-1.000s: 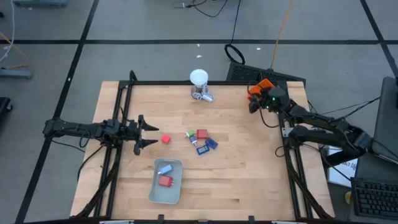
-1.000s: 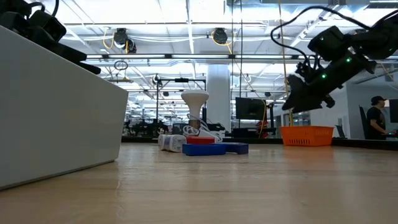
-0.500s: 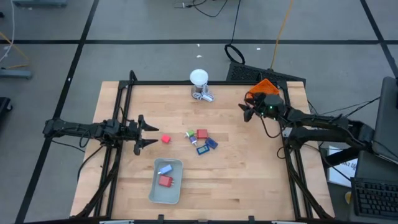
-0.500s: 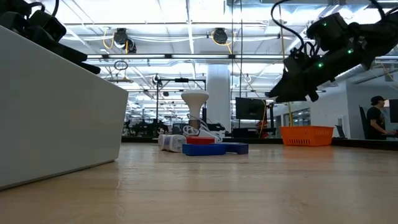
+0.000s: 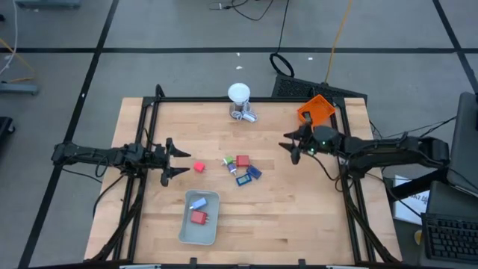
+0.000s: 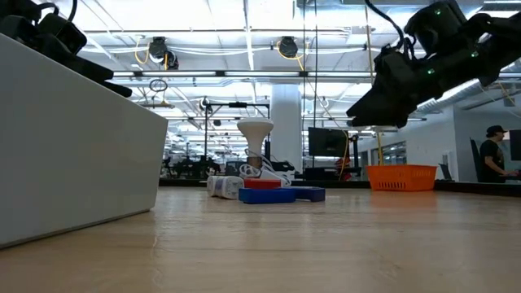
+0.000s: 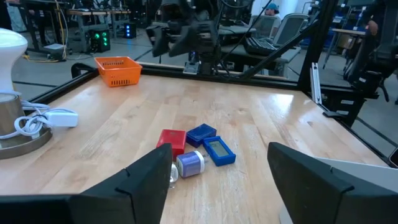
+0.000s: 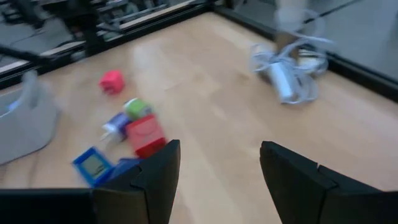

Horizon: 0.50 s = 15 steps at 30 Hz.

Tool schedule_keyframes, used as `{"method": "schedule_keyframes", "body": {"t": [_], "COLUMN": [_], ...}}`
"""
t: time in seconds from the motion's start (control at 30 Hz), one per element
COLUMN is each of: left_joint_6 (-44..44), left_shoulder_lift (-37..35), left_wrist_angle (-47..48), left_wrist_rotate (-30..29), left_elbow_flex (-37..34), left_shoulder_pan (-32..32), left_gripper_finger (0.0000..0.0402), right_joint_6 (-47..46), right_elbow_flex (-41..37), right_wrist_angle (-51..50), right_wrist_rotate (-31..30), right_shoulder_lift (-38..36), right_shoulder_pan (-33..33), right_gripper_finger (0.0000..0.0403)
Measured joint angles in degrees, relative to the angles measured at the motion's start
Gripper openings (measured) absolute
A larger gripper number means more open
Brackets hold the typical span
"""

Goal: Pick & Place Office items
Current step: Put the top blue digital clock into the orange bin

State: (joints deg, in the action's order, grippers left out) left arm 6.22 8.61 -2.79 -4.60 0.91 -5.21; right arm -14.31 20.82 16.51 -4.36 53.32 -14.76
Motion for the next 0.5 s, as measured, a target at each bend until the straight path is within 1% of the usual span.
{"method": "schedule_keyframes", "body": {"t": [0.17, 0.5], "left_joint_6": [0.0, 0.0], "left_shoulder_lift": [0.0, 0.0], "left_wrist_angle": [0.0, 0.0], "left_wrist_rotate": [0.0, 0.0], "left_elbow_flex": [0.0, 0.0], "left_shoulder_pan": [0.0, 0.0], "left_gripper_finger": [0.0269, 0.0249], "right_joint_6": [0.0, 0.0], "right_elbow_flex": [0.0, 0.0], "right_wrist_angle": [0.0, 0.0], "right_wrist_rotate": [0.0, 0.0], "right_shoulder_lift": [0.2, 0.2], "right_shoulder_pan": [5.3, 13.7], "right_gripper_finger": [0.0210, 0.0210]}}
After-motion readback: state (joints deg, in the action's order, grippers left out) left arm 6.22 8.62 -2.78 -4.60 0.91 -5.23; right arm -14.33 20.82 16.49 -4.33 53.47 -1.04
